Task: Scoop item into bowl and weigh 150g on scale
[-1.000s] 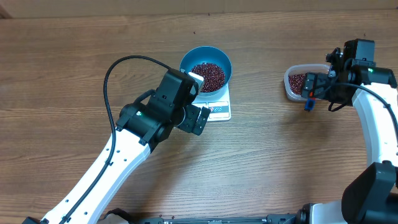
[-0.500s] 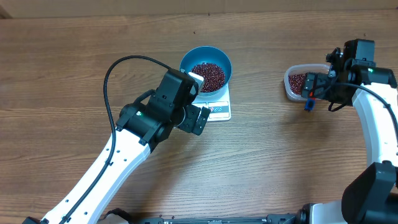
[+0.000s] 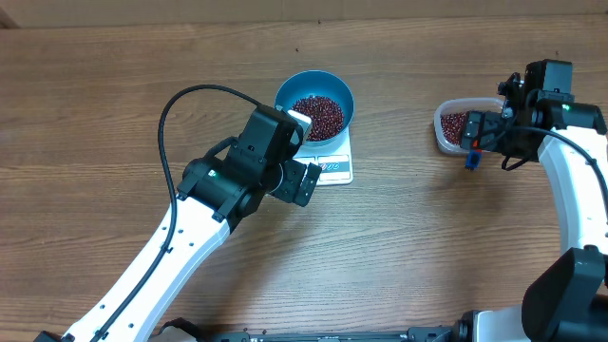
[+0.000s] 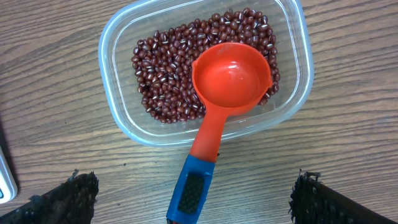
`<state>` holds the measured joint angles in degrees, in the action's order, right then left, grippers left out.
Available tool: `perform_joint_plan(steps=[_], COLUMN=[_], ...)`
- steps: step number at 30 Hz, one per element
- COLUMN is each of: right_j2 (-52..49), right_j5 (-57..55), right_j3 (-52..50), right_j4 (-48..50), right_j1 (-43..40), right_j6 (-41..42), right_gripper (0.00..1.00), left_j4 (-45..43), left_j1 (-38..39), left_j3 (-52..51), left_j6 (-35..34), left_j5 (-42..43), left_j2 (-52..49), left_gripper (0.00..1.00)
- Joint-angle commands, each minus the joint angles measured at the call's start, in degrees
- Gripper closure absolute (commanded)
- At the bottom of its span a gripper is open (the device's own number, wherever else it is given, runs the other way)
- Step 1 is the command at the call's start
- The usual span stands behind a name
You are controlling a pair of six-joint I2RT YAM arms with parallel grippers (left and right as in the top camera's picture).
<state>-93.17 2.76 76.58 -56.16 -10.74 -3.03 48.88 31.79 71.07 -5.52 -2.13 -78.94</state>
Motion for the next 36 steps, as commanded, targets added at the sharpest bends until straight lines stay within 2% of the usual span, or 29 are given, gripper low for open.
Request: perform_joint_plan(steps=[1, 32, 36], right_j2=[1.11, 1.11, 1.11], right_j5=[0.31, 0.31, 0.33], right_j3=[0.42, 0.42, 0.42], right_j4=[0.31, 0.31, 0.31], right_j1=[0.11, 0.11, 0.11], right_j6=[-0.24, -0.24, -0.24], right_gripper=[0.0, 0.0, 0.0], left_j4=[0.0, -0.72, -0.15], left_j1=[0.11, 0.11, 0.11], left_j3=[0.7, 0.7, 0.68], left_j6=[1.27, 1.2, -3.69], left_j5=[0.26, 1.25, 2.89], left_j2=[-0.46, -0.48, -2.14], left_gripper=[0.0, 0.0, 0.0])
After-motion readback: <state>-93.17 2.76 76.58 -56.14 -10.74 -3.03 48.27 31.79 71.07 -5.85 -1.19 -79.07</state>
